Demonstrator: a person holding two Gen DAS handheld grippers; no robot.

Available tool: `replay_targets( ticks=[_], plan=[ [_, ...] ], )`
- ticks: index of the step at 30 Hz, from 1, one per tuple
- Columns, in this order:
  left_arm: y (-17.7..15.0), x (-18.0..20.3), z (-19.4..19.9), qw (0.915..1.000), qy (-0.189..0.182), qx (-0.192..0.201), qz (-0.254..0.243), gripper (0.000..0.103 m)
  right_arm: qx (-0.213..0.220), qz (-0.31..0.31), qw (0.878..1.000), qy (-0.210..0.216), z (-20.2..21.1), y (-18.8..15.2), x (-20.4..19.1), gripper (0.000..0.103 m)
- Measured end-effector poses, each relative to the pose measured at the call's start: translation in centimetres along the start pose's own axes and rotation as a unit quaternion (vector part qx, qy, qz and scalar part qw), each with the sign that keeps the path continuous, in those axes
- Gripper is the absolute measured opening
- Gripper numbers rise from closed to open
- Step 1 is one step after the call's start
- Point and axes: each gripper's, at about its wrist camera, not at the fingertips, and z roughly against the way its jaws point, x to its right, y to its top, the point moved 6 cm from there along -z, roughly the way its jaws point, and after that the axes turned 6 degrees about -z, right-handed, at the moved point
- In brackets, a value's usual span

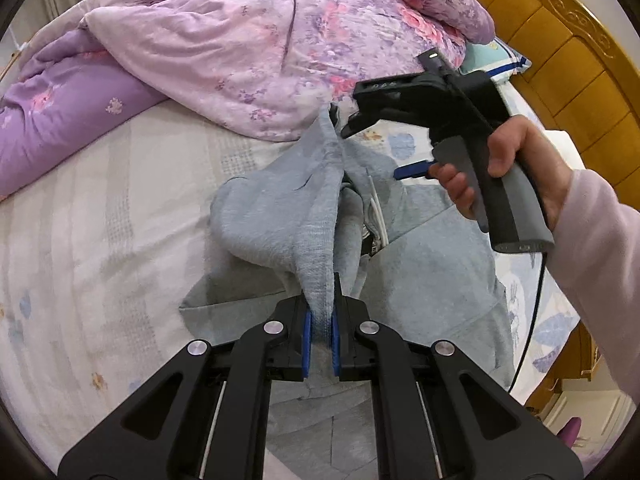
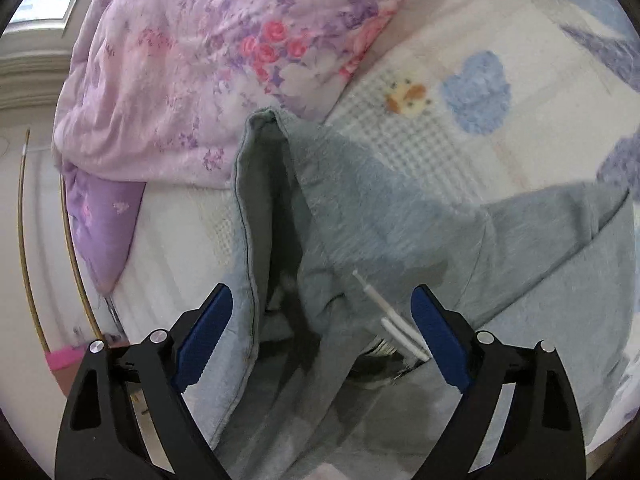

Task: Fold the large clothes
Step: 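Lift the hood with the left tool while the right tool closes on it, then fold the hood down onto the body with the right tool, then open it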

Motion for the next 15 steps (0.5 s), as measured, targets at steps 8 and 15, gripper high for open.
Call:
replay_targets(
  ticks=[8, 15],
  plan=[
    [-0.5, -1.2, -0.8, 0.9994, -0.004, -0.005, 0.034, 0.007, 0.007, 0.009, 0.997, 0.073, -1.8, -1.4, -3.1, 0.006],
    [-1.0, -2.9, -0.6, 0.9948, 0.027, -0.017, 0.097, 0.007, 0.080, 0.077, 0.988, 0.108, 8.1, -5.5, -5.9, 0.006]
  ],
)
